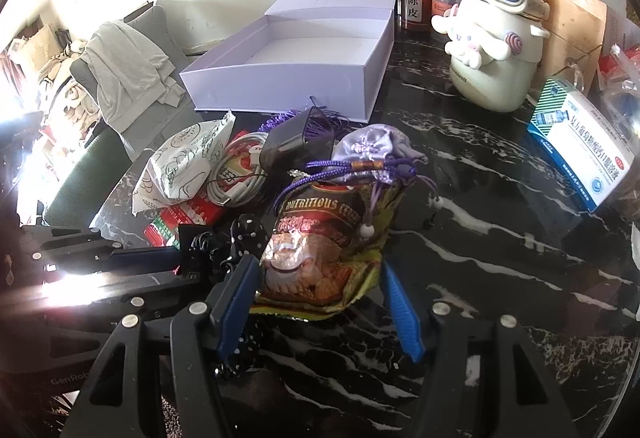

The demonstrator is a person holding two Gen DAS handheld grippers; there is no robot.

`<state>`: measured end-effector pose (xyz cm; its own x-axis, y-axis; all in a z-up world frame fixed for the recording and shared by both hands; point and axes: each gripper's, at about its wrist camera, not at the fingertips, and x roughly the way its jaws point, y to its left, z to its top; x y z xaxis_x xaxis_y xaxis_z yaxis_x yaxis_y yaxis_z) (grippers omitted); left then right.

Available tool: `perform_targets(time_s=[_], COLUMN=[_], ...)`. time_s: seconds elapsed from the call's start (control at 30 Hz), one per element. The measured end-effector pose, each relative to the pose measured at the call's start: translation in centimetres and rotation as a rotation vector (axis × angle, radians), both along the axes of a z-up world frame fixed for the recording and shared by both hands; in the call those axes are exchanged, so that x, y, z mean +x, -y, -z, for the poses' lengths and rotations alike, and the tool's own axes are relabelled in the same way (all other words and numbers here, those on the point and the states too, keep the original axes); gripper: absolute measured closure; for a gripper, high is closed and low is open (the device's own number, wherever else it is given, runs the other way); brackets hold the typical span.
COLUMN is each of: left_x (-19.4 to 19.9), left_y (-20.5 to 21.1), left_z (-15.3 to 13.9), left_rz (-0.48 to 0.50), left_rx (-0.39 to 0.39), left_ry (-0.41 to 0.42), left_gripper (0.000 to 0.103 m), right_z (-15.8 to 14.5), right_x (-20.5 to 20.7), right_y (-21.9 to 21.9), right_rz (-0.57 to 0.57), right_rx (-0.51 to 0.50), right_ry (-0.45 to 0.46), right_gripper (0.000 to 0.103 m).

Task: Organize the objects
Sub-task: 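Close the right tool on the lavender sachet while the left tool grips the black bow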

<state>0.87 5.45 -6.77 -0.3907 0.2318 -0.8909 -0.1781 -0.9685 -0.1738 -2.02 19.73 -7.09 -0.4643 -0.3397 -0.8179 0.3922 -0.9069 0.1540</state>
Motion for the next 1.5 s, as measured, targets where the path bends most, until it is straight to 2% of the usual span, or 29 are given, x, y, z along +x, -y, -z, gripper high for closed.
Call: perform_targets(time_s=[0.07, 0.17, 0.47, 0.57, 0.63, 0.8, 0.83, 1.1, 1.17, 1.23, 1.27, 1.33, 1.43, 1.5], left_x=[0.2, 0.4, 0.9, 0.8, 0.7, 0.6, 0.6, 0.2, 0.0, 0.0, -0.1, -0.4, -0.8, -0.9], left_y=[-0.1, -0.1, -1.5, -2.0, -2.3, -3.4, -3.6, -4.7, -5.1, -5.4, -5.3, -4.7, -3.7, -3.2], left_z=[0.0, 0.0, -0.4, -0.3, 0.0, 0.5, 0.6, 0.9, 1.0, 0.9, 0.9, 0.9, 0.9, 0.9], left_rz=[0.003, 0.005, 0.041, 0.058, 0.066, 0.085, 0.087, 0.104, 0.109, 0.108, 0.105, 0.098, 0.088, 0.078], left_rx=[-0.002, 0.021, 0.02, 0.045, 0.061, 0.06, 0.058, 0.006, -0.033, -0.077, -0.075, -0.043, 0.04, 0.067], left_ry=[-0.001, 0.005, -0.005, 0.011, 0.035, 0.044, 0.041, -0.006, -0.022, -0.038, -0.039, -0.034, -0.007, 0.002], left_gripper=[0.073, 0.073, 0.073, 0.071, 0.061, 0.052, 0.051, 0.051, 0.056, 0.069, 0.071, 0.077, 0.079, 0.079], right_z=[0.3, 0.1, -0.1, -0.2, -0.2, -0.5, -0.8, -2.2, -2.2, -2.1, -2.0, -1.8, -1.7, -1.6], right_x=[0.1, 0.4, 2.0, 2.5, 2.9, 3.5, 3.6, 2.6, 2.0, 1.3, 1.0, 0.2, -0.9, -1.4], right_y=[-0.2, -0.8, -3.0, -4.1, -4.6, -5.2, -5.4, -7.0, -7.1, -7.0, -6.9, -6.7, -6.2, -5.8], right_rz=[-0.001, 0.003, -0.004, -0.008, -0.01, -0.011, -0.008, 0.055, 0.069, 0.081, 0.084, 0.08, 0.072, 0.067], right_rx=[-0.014, -0.029, -0.047, -0.064, -0.056, -0.052, -0.054, -0.1, -0.099, -0.096, -0.094, -0.105, -0.12, -0.113], right_ry=[0.007, 0.002, 0.025, 0.037, 0.04, 0.029, 0.02, -0.044, -0.055, -0.06, -0.061, -0.063, -0.061, -0.064], right_gripper=[0.048, 0.053, 0.056, 0.056, 0.056, 0.052, 0.048, 0.041, 0.04, 0.04, 0.04, 0.04, 0.04, 0.04])
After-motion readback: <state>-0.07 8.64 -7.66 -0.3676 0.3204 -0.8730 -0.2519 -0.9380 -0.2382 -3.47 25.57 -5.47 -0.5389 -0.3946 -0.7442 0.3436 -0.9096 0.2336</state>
